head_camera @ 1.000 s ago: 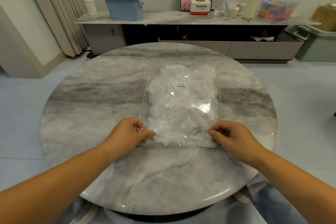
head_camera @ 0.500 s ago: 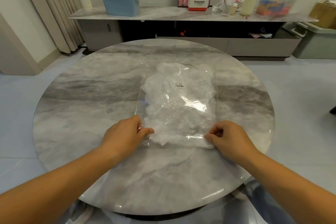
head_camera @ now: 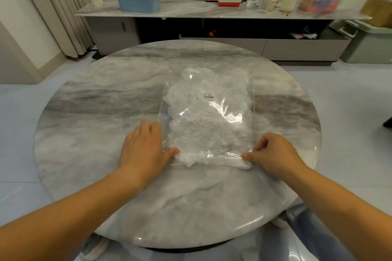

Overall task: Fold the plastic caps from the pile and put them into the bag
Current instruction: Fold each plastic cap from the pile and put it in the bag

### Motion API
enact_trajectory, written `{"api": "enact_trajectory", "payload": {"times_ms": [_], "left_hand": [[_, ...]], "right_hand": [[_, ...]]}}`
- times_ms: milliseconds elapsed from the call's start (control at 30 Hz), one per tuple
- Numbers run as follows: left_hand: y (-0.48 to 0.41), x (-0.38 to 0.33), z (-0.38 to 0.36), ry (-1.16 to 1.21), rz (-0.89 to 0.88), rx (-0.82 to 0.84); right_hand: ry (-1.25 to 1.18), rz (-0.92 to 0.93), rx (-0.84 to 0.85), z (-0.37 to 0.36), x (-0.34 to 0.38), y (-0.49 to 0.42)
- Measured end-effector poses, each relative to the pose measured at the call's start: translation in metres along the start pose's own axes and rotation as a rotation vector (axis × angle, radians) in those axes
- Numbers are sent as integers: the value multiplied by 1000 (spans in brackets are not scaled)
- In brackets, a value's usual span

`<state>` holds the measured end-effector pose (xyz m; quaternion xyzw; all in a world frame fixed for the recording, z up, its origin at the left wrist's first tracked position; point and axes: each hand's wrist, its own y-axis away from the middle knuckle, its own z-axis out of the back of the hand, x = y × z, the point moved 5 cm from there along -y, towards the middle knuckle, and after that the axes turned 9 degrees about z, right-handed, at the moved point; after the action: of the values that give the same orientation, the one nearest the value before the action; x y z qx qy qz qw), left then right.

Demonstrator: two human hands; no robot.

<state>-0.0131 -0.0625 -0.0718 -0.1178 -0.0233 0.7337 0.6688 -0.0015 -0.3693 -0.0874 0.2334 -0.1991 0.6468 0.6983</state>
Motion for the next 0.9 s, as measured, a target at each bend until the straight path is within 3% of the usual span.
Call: {"api": "enact_trajectory", "payload": {"times_ms": [67,133,167,267,400,467,533,567,600,667,700,900], "left_hand": [[14,-23,2,68,-319,-143],[37,-43,-5,92,-578,-108],[46,-48,-11,71,-616,-42],[63,-37,-31,-37,-536,211],[68,-29,-35,-30,-449,351],[68,-31,-33,-16,-408,459],[67,-31,-33,-24,-422,482],[67,-30,-35,-23,-430,479],[66,-29,-36,-19,-433,474],[65,-28,-38,-22,-436,481],[65,-28,-39,-28,-435,488],[65,-24,-38,-69,-426,504]], "right_hand": [[27,-21,31,0,0,-3],[51,-34,64,0,1,-5],[63,-44,73,2,1,-5],[69,-72,67,3,-2,-8],[89,-90,53,6,-1,1],[283,109,-119,9,10,12],[431,550,-279,-5,38,37],[414,758,-223,-22,51,53],[374,889,-63,-43,60,66],[324,859,301,-75,66,82],[335,805,407,-82,65,85],[442,635,406,-61,31,71]]}}
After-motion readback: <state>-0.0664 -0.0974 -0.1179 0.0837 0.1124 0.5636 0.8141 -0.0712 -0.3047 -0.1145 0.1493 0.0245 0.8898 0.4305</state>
